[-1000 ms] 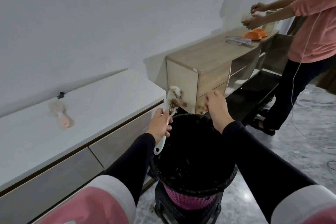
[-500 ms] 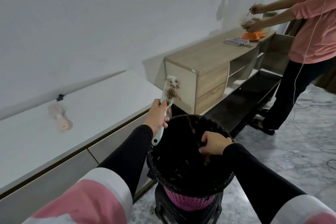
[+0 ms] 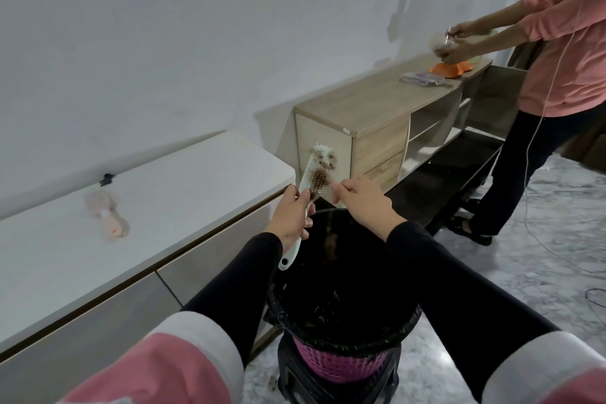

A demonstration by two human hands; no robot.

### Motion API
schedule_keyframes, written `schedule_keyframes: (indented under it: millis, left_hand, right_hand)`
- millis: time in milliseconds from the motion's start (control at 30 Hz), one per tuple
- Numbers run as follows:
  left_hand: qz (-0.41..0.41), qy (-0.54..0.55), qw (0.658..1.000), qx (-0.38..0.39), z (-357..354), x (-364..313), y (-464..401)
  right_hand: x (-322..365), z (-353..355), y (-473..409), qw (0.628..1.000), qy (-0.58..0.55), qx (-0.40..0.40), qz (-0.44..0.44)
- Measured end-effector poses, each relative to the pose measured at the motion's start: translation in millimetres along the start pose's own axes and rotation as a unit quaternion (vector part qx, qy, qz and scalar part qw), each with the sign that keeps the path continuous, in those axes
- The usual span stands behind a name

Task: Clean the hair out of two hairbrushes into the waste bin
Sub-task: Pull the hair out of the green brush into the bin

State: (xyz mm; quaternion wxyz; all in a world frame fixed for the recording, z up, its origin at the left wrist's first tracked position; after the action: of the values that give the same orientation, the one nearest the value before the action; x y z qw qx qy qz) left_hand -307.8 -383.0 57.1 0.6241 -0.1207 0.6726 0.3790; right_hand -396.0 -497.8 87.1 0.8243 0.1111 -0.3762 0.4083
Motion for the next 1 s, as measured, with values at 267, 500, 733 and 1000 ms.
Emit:
schedule_keyframes:
  millis: [267, 500, 733, 1000]
  left_hand:
    - [-0.016, 0.052, 0.998, -0.018, 11, -12, 0]
    - [-0.03, 0.005, 0.999, -0.013, 8, -21, -1]
    - [-0.034, -0.033, 0.999, -0.005, -3, -16, -2]
    - [-0.028, -0.005, 0.999, -0.028, 5, -17, -4]
  right_hand:
    - [-48, -22, 19, 0.984, 0.122, 0.091, -0.093]
    - [-86, -38, 39, 0.956, 0.175, 0.199, -0.123]
    - [-13, -17, 9, 0.956, -0.282, 0.06, -0.055]
    - [-8, -17, 14, 0.982, -0.185, 0.046, -0.006]
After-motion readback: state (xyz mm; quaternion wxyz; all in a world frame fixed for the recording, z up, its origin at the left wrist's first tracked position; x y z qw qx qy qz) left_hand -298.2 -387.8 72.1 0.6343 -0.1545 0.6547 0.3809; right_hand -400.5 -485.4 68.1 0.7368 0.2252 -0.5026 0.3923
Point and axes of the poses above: each hand's wrist, its own y-axis away from the middle knuckle, its own z-axis out of the back of the hand, x = y × z, the point moved 8 cm from there along -y, towards the middle knuckle, and after that the axes turned 8 degrees about z, right-handed, at the moved point
